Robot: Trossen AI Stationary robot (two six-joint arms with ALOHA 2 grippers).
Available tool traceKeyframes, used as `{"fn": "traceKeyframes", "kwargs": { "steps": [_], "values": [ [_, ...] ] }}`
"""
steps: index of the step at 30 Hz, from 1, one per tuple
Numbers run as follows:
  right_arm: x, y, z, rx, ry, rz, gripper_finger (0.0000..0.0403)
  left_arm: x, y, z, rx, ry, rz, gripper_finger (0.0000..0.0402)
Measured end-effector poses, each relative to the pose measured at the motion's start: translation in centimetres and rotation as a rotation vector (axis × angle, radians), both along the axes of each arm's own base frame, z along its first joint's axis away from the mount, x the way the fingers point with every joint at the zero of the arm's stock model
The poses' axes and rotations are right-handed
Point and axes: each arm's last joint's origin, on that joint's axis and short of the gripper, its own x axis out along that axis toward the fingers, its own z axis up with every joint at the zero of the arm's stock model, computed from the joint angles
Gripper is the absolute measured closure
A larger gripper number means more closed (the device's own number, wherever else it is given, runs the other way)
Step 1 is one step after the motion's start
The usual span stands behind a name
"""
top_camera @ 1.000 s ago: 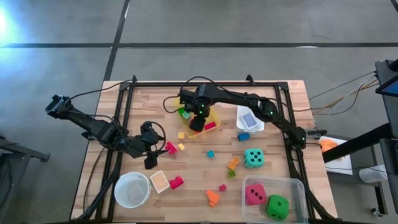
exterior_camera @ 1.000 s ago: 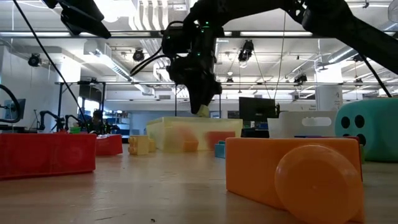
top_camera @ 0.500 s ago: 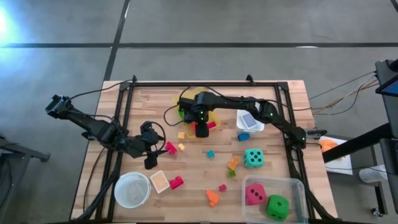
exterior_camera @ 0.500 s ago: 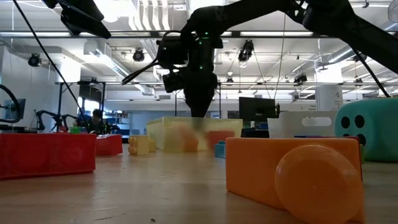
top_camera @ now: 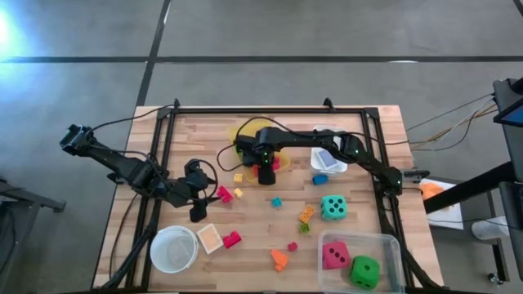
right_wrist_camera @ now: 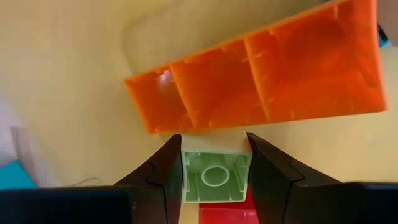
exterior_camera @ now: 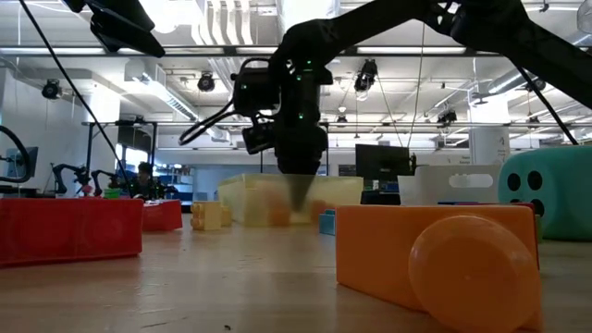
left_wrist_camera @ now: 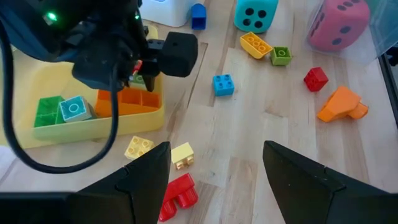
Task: Pick & Place Toys
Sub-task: Put the light green game piece into the yellow bin
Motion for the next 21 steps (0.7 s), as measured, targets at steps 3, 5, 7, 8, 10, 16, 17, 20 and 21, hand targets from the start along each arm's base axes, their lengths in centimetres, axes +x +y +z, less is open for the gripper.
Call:
{"fn": "traceKeyframes", "kwargs": {
  "steps": [3, 5, 7, 8, 10, 16, 17, 20, 21],
  "values": [
    [-0.15, 0.11, -0.35, 0.002, 0.014, 0.002, 0.0275, 0.0, 0.0, 0.0, 0.0, 0.0, 0.0, 0.0144],
    [-0.25, 0.1, -0.52, 0.004, 0.021, 0.001, 0.0275, 0.0, 0.0, 0.0, 0.0, 0.0, 0.0, 0.0144],
    [-0.28, 0.11, -0.6, 0.004, 0.024, 0.001, 0.0275, 0.0, 0.0, 0.0, 0.0, 0.0, 0.0, 0.0144],
    [-0.29, 0.13, -0.61, 0.005, 0.025, -0.001, 0.0275, 0.0, 0.0, 0.0, 0.0, 0.0, 0.0, 0.0144],
    [-0.29, 0.13, -0.6, 0.005, 0.025, -0.003, 0.0275, 0.0, 0.0, 0.0, 0.0, 0.0, 0.0, 0.0144],
    [-0.31, 0.18, -0.59, 0.007, 0.029, -0.014, 0.0275, 0.0, 0.0, 0.0, 0.0, 0.0, 0.0, 0.0144],
    [-0.31, 0.21, -0.59, 0.007, 0.029, -0.017, 0.027, 0.0, 0.0, 0.0, 0.0, 0.0, 0.0, 0.0144],
    [-0.33, 0.24, -0.59, 0.01, 0.032, -0.034, 0.0222, 0.0, 0.0, 0.0, 0.0, 0.0, 0.0, 0.0144],
    [-0.34, 0.24, -0.59, 0.011, 0.034, -0.046, 0.0202, 0.0, 0.0, 0.0, 0.0, 0.0, 0.0, 0.0144]
  ]
}}
